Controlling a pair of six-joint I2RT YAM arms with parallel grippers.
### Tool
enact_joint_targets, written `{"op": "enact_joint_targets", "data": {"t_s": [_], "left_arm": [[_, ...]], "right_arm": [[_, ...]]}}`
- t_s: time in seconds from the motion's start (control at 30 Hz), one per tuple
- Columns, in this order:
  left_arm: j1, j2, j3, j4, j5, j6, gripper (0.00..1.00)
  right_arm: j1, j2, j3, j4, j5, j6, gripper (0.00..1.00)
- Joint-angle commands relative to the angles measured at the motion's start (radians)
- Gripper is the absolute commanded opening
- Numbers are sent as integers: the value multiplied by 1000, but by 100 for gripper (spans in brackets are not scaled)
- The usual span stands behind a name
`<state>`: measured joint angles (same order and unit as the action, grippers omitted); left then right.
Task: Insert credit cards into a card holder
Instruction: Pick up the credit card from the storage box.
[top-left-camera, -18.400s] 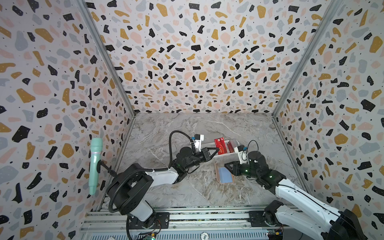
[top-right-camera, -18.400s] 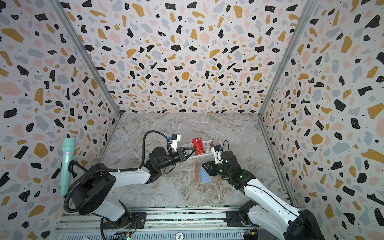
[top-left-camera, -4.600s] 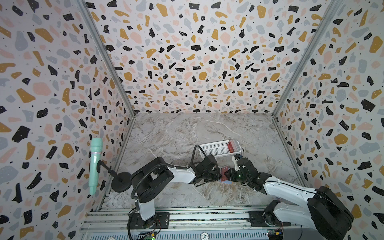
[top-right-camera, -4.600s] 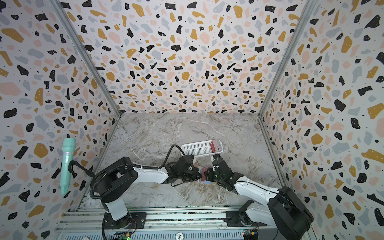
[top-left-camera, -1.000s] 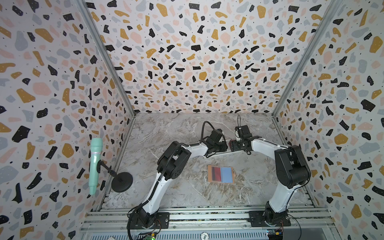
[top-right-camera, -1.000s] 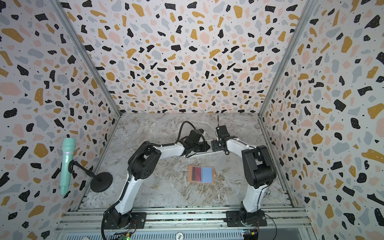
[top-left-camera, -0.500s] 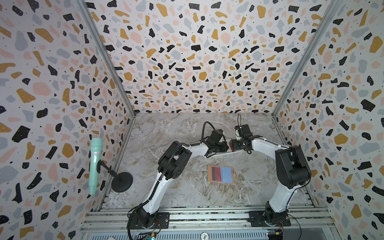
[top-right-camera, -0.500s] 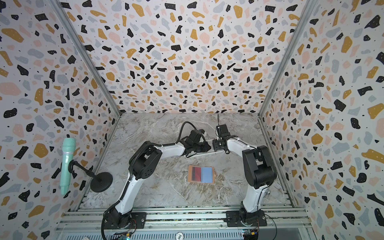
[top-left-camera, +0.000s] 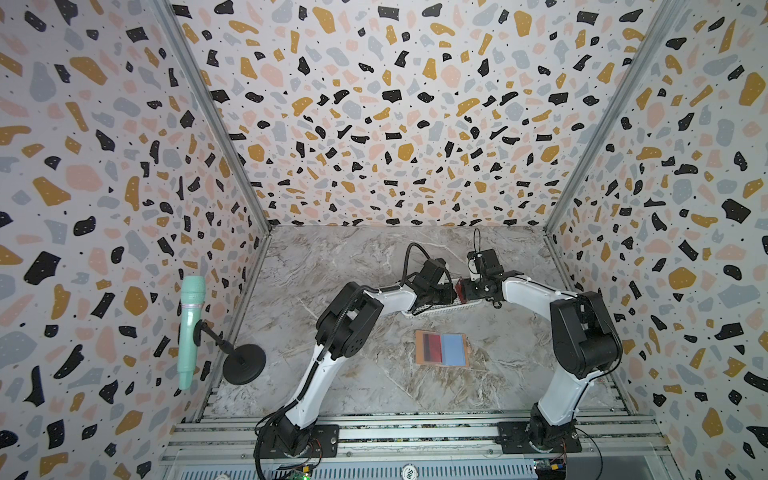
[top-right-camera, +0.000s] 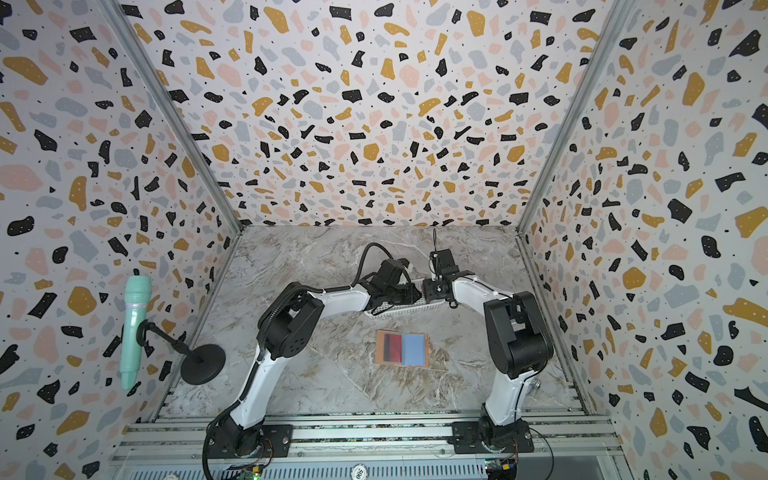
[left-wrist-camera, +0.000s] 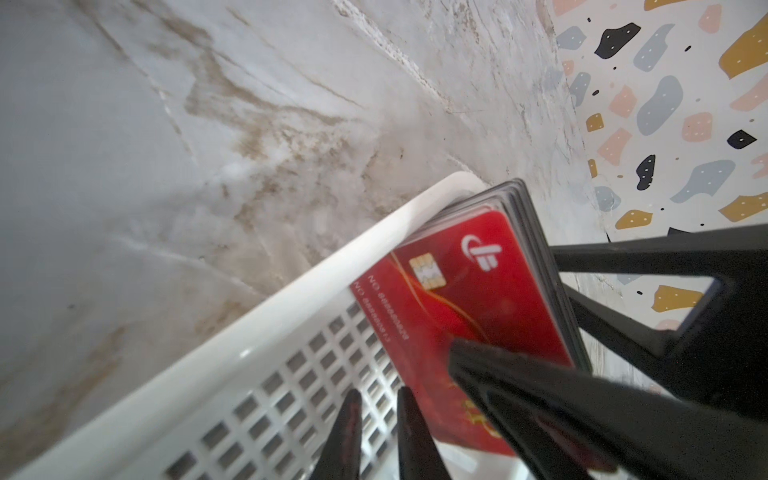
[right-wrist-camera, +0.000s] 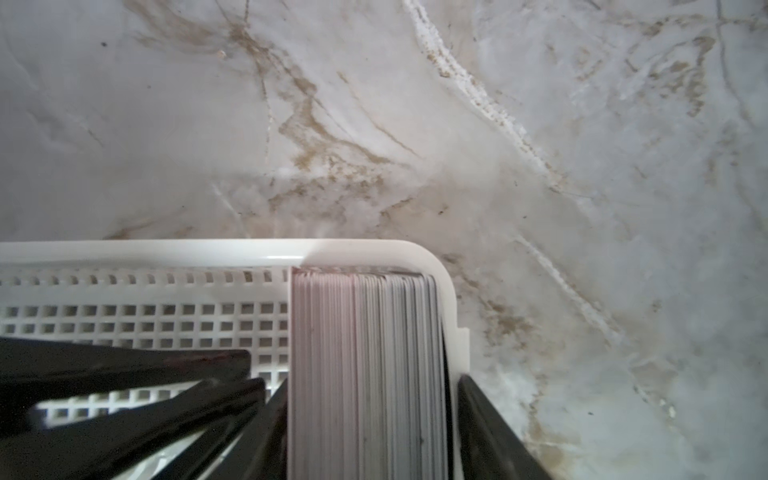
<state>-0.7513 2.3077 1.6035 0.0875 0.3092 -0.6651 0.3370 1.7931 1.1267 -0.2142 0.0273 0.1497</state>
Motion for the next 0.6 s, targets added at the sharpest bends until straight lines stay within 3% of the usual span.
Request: {"op": "enact_joint_targets", "data": {"t_s": [0.0,0.33,0.57], "left_arm": [[8,-39,-7,0,5,19,19],[12,-38,-42,22,8,6,19],[12,-30,-43,31,14,1,19]], "right_arm": [[40,-32,-16,-21,-33,28,58],[69,-30,-19,-15,-28,51,58],[69,-71,-12,-33,-25,53,70]]}}
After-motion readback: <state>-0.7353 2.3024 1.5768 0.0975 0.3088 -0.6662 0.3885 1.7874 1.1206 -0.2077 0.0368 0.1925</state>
